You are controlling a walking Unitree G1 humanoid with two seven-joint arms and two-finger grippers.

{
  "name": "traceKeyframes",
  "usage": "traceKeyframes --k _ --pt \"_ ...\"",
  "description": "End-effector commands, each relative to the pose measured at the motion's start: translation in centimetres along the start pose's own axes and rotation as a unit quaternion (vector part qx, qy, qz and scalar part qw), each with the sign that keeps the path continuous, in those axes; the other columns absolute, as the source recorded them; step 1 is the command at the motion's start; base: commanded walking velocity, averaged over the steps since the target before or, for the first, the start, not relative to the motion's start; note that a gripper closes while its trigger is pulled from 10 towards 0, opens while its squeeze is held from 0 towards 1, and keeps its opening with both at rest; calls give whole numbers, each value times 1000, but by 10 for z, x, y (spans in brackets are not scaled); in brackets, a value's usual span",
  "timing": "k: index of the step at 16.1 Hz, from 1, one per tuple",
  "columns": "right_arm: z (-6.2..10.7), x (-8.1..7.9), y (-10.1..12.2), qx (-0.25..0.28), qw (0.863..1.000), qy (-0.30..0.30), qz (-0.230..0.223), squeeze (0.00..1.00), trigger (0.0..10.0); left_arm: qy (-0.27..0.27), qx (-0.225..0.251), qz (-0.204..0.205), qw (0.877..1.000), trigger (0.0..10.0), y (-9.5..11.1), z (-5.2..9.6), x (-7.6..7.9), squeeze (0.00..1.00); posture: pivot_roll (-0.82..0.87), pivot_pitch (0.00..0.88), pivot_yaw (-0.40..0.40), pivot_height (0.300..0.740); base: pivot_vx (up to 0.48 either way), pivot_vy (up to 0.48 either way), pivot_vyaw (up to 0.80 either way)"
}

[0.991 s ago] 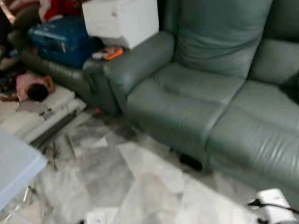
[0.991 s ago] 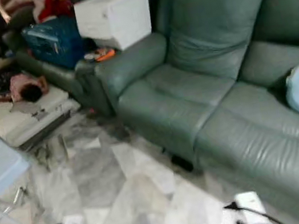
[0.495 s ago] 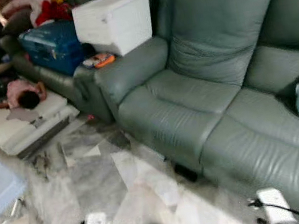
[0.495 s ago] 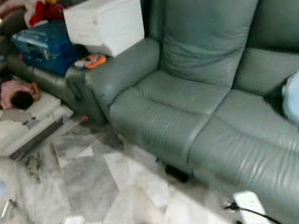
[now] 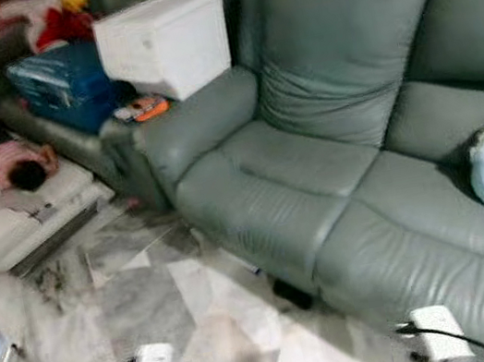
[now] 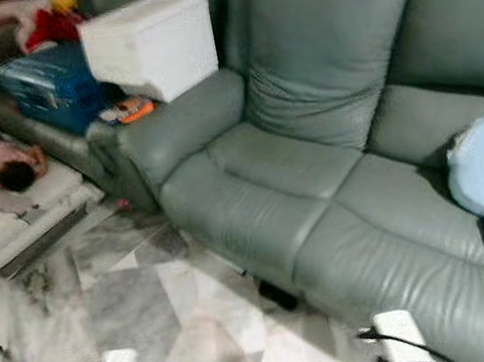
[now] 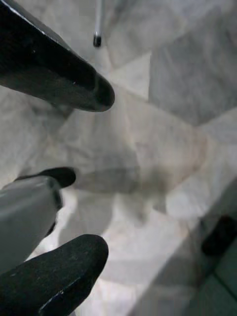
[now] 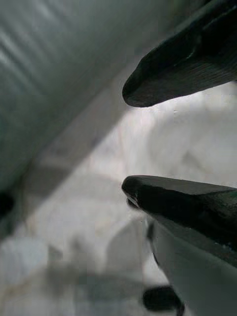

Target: Picking trash to rubbish bin

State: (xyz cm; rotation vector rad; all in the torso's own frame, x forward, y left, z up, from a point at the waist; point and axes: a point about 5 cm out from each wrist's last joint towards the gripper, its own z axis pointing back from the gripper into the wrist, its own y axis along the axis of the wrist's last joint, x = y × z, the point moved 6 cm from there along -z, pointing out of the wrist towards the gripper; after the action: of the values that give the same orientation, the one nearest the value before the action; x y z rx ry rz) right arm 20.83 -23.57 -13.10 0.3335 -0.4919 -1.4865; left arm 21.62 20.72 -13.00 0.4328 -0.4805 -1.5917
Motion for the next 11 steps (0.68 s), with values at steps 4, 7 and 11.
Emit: traceKeyframes --k 4,7,11 --pt "-2 -16 8 10 1000 16 -2 0 10000 17 -1 -9 1000 10000 2 3 -15 0 6 0 12 740 340 0 0" --pt "-2 -16 5 7 1000 18 -3 0 10000 30 -4 -13 999 10000 2 3 -18 0 5 0 13 740 92 0 0" --pt "-2 -28 -2 -1 999 22 -35 0 10000 49 -16 -3 999 10000 -3 3 -21 0 18 0 6 740 0 0 0"
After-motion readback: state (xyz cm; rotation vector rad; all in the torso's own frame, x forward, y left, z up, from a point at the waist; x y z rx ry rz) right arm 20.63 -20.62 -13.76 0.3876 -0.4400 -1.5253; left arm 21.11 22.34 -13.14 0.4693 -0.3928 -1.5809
